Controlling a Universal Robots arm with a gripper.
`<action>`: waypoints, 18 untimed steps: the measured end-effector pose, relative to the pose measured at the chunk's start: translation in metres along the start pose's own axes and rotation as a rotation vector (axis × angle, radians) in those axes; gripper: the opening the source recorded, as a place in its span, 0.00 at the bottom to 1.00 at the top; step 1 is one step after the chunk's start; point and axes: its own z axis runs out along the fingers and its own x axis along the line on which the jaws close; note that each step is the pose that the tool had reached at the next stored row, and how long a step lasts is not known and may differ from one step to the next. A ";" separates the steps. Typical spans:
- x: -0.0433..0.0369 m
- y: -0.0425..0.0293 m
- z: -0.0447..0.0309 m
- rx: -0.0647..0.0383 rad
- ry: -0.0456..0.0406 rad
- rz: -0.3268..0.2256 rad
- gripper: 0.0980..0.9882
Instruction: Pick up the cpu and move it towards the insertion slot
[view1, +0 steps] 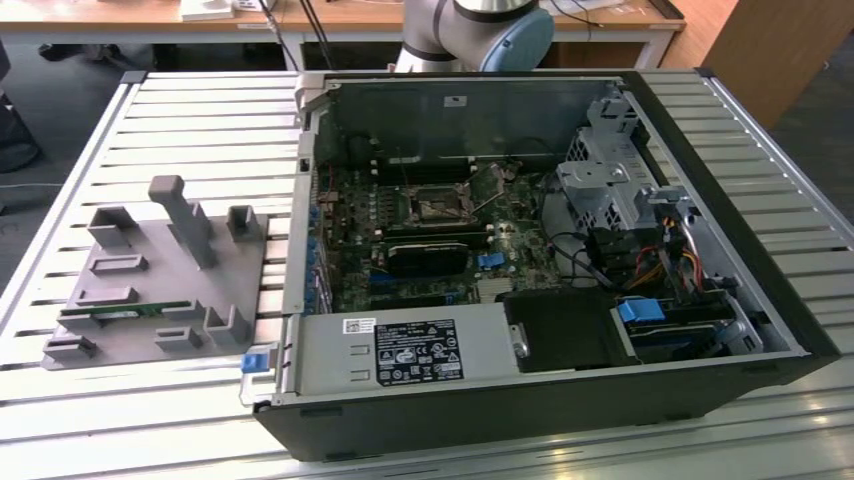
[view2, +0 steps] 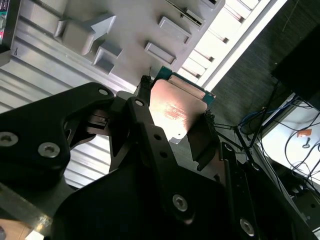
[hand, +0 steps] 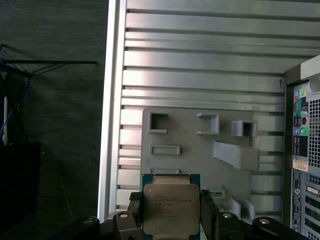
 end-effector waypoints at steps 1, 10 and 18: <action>0.0000 0.0000 -0.0010 0.000 0.0000 0.000 0.50; 0.0000 0.0005 -0.0102 0.000 -0.0001 0.000 0.50; 0.0000 0.0009 -0.0180 0.000 -0.0001 0.000 0.50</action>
